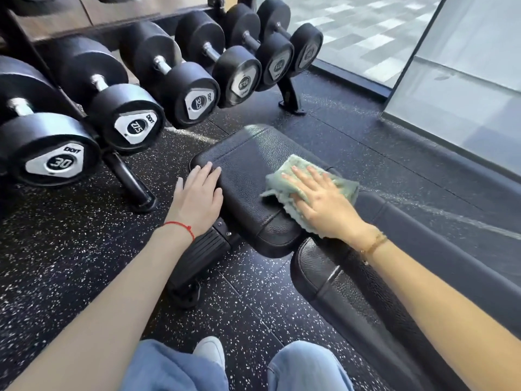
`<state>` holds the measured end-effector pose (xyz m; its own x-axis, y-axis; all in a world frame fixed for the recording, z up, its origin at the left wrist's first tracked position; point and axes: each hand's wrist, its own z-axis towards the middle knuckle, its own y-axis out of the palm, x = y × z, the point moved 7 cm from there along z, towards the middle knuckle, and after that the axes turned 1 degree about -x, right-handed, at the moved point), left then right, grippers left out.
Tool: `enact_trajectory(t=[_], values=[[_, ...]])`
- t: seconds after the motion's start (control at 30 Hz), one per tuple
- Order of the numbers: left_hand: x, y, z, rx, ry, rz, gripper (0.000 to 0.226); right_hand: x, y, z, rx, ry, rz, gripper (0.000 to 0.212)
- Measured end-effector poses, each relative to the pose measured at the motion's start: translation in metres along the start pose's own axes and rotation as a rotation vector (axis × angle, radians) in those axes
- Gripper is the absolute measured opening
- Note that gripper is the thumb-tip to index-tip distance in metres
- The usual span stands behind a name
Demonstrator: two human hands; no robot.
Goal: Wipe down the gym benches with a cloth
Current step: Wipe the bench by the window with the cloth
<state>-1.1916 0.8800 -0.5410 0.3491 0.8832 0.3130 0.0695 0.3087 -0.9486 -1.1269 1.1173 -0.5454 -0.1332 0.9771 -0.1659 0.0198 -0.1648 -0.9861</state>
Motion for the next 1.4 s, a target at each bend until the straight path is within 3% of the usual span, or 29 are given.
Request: enact_trajectory(t=[0.1, 0.17, 0.23, 0.37, 0.43, 0.57, 0.77, 0.9, 1.07, 1.17, 1.27, 1.4], values=[[0.004, 0.002, -0.001, -0.016, -0.009, 0.003, 0.053, 0.031, -0.009, 0.051, -0.024, 0.229, 0.025, 0.054], [0.004, 0.002, 0.0, -0.019, -0.017, 0.003, 0.054, 0.027, -0.014, 0.074, -0.032, 0.275, 0.014, 0.055], [0.005, 0.002, 0.0, -0.018, -0.023, -0.004, 0.054, 0.003, -0.012, 0.076, -0.038, 0.197, -0.011, 0.055], [0.005, 0.0, 0.002, -0.016, -0.024, -0.021, 0.052, -0.055, 0.0, 0.012, -0.027, -0.154, 0.01, 0.054], [0.004, -0.001, 0.002, -0.019, -0.014, -0.02, 0.052, -0.056, 0.001, -0.016, -0.034, -0.203, 0.059, 0.055], [0.001, -0.001, 0.0, -0.025, 0.017, -0.027, 0.052, -0.017, -0.001, -0.004, -0.001, -0.047, 0.002, 0.056], [-0.001, -0.001, 0.002, -0.035, 0.027, -0.042, 0.053, -0.004, -0.004, 0.109, -0.025, 0.171, 0.014, 0.056], [-0.004, -0.002, 0.004, -0.029, 0.029, -0.054, 0.054, -0.064, 0.001, 0.142, -0.022, -0.003, -0.015, 0.054], [-0.008, -0.003, 0.004, -0.02, 0.037, -0.063, 0.055, -0.071, 0.005, 0.076, 0.0, -0.279, 0.013, 0.053], [-0.009, -0.003, 0.003, -0.015, 0.041, -0.056, 0.054, -0.032, 0.002, 0.074, -0.005, -0.19, 0.037, 0.053], [-0.007, -0.003, 0.003, -0.015, 0.041, -0.041, 0.055, -0.007, -0.005, 0.125, -0.032, -0.019, -0.032, 0.053], [-0.005, -0.002, 0.005, -0.016, 0.031, -0.026, 0.056, -0.027, -0.006, 0.179, -0.037, 0.117, 0.002, 0.054]])
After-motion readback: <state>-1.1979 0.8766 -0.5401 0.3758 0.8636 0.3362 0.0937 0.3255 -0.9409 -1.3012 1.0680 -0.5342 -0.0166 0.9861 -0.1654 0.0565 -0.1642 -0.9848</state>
